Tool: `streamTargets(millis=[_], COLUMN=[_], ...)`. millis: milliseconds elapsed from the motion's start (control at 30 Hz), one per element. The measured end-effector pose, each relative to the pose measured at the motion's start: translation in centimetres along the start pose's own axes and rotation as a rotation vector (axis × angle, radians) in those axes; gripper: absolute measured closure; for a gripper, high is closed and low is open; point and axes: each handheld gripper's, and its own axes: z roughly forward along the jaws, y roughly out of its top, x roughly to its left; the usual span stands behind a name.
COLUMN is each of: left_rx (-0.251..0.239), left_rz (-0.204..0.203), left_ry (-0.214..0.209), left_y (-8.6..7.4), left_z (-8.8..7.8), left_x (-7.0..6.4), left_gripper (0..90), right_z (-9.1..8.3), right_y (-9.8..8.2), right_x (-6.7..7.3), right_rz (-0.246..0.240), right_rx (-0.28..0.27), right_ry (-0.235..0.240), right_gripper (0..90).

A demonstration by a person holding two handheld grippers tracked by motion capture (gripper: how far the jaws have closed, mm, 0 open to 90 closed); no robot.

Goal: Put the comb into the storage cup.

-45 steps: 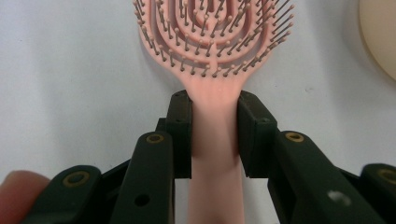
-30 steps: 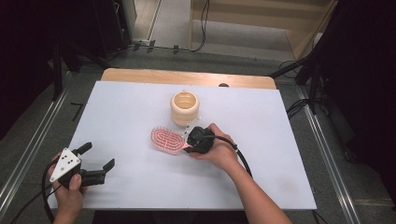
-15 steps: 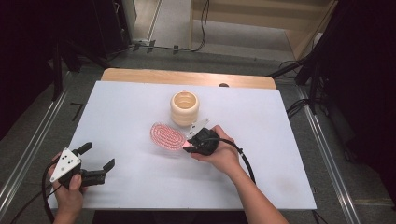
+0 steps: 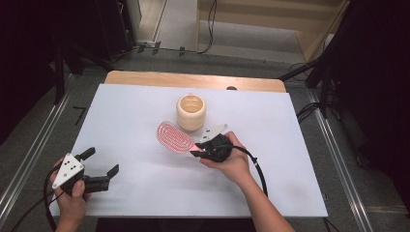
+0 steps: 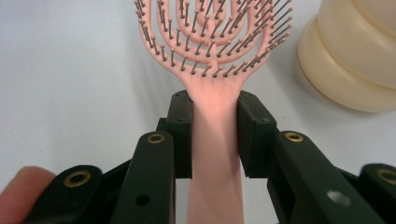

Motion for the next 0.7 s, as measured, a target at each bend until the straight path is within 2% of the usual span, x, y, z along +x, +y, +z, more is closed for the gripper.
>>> streamTargets(millis=[400,700], left_rx=[0.005,-0.001], left_rz=[0.003,-0.013], left_ry=[0.003,0.006], left_y=[0.0,0.1], left_z=[0.0,0.0], left_x=[0.0,0.1], left_gripper=[0.0,0.0], right_z=[-1.2,-2.2], right_y=[-0.8,-1.6], right_x=[0.3,1.0], right_rz=[0.025,0.048], right_rx=[-0.084,-0.180], right_ry=[-0.018,-0.036], right_gripper=[67.7,67.7])
